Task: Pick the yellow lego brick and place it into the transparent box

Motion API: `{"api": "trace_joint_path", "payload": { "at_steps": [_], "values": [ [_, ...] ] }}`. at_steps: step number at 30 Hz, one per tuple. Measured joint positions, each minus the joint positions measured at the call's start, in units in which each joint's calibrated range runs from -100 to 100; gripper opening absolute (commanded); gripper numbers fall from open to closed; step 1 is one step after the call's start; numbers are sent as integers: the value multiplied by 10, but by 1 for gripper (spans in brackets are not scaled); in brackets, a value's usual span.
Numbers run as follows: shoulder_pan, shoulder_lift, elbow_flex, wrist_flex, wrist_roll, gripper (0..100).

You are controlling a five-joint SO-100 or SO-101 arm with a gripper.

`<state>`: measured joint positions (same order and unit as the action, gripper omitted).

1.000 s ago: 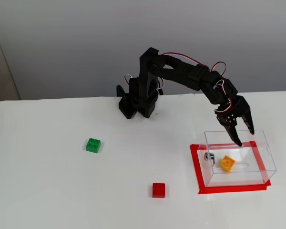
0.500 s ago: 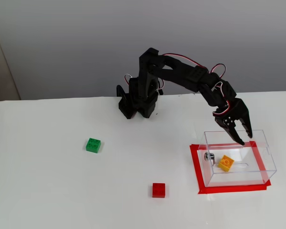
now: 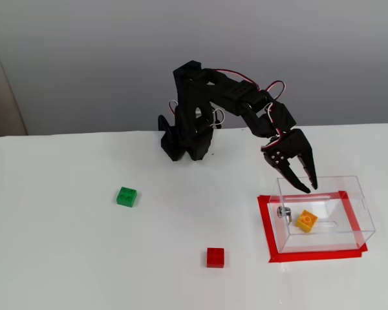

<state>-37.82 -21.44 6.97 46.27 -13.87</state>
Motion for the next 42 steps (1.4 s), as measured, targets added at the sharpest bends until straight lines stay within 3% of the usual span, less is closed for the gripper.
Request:
{"api": "trace_joint_path", "payload": {
  "at_steps": [23,31,42],
  "values": [
    [324,-216,134,73,43,4],
    [399,-275,209,73,67,4],
    [432,-364,380,73,95,4]
  ]
}}
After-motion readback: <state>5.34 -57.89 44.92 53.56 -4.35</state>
